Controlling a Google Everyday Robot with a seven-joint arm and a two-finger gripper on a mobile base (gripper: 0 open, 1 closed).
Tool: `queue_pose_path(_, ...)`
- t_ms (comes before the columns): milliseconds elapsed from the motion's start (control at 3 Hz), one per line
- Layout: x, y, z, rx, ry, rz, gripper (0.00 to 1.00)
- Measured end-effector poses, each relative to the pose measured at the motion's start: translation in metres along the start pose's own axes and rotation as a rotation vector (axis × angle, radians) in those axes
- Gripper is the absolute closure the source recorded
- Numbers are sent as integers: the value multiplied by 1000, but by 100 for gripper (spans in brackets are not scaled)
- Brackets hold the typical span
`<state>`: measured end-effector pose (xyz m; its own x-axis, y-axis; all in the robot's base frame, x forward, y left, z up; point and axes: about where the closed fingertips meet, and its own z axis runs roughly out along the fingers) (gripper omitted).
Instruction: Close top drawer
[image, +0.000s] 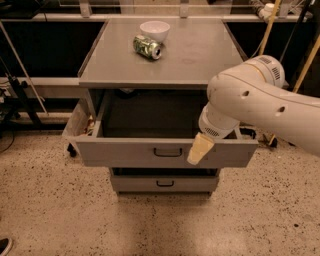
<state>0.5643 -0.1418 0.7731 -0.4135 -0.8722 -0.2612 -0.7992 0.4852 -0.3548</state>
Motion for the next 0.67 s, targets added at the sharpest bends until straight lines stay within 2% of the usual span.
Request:
queue_pose_path(333,17,30,13,-56,-37,-28,0)
queue_pose_path(667,72,116,44,-187,-118,-73,0)
